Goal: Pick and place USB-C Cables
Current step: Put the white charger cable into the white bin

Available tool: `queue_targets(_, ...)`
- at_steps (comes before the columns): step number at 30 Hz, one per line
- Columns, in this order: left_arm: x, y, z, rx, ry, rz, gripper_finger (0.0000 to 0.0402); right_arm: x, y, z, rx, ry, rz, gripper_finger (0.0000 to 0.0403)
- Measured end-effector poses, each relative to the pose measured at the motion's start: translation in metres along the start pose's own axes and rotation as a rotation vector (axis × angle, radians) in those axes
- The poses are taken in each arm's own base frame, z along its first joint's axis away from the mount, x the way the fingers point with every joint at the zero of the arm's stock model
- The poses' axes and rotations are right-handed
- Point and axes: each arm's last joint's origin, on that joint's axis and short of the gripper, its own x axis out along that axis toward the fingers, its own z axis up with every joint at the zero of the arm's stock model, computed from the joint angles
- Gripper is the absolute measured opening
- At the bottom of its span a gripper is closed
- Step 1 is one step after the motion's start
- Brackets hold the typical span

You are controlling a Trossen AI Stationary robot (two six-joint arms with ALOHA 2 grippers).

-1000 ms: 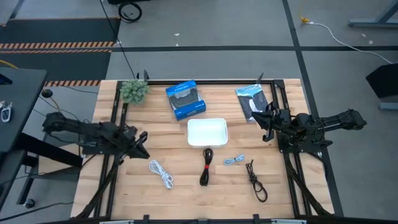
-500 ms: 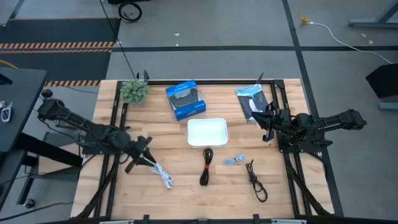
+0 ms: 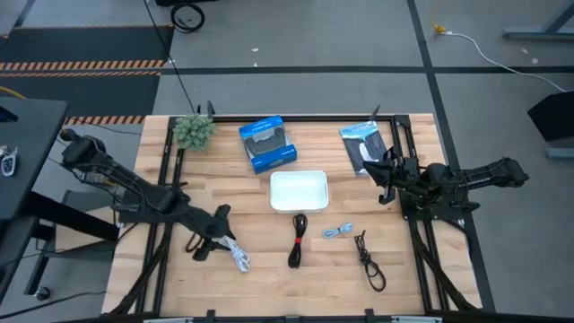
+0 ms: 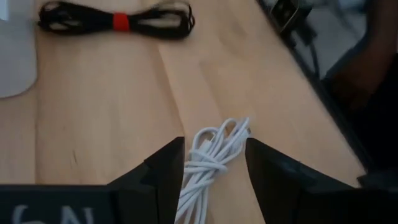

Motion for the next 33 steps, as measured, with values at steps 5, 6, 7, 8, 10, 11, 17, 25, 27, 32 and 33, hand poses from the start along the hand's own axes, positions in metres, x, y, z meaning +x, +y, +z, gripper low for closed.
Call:
queue_targets(5, 0.02, -0.003, 0.007, 0.102, 0.142, 0.101, 0.0184, 0.0, 0.0, 0.0, 0.0, 0.0, 0.0, 0.0039)
queue_targets(6, 0.024, -0.004, 0.009, 0.114, 0.166, 0.108, 0.0188, 0.0, 0.0, 0.0, -0.001, 0.001, 0.0, 0.0039)
queue_targets(7, 0.028, -0.004, 0.011, 0.128, 0.185, 0.112, 0.0193, 0.0, 0.0, 0.0, 0.0, 0.001, 0.0, 0.0039)
queue_targets(8, 0.032, -0.005, 0.012, 0.135, 0.204, 0.115, 0.02, 0.0, 0.0, 0.0, 0.0, 0.0, 0.0, 0.0039)
queue_targets(10, 0.039, -0.006, 0.015, 0.14, 0.247, 0.122, 0.0218, 0.0, 0.0, 0.0, 0.0, 0.0, 0.0, 0.0039)
queue_targets(11, 0.042, -0.006, 0.017, 0.141, 0.267, 0.126, 0.0228, 0.0, 0.0, 0.0, 0.0, 0.0, 0.0, 0.0039)
queue_targets(17, 0.057, -0.008, 0.019, 0.183, 0.451, 0.114, 0.0269, 0.0, 0.0, 0.0, -0.001, 0.001, 0.0, 0.0039)
queue_targets(25, 0.075, -0.005, 0.007, 0.249, 0.555, 0.105, 0.0243, 0.0, 0.0, 0.0, 0.0, 0.001, 0.0, 0.0039)
queue_targets(27, 0.077, -0.004, 0.007, 0.244, 0.548, 0.105, 0.0231, 0.0, 0.0, 0.0, 0.0, -0.001, 0.0, 0.0039)
queue_targets(32, 0.079, -0.003, 0.011, 0.227, 0.503, 0.11, 0.0188, 0.0, 0.0, 0.0, 0.0, 0.001, 0.0, 0.0039)
queue_targets(33, 0.079, -0.003, 0.011, 0.218, 0.5, 0.112, 0.0178, 0.0, 0.0, 0.0, 0.0, 0.0, 0.0, 0.0039)
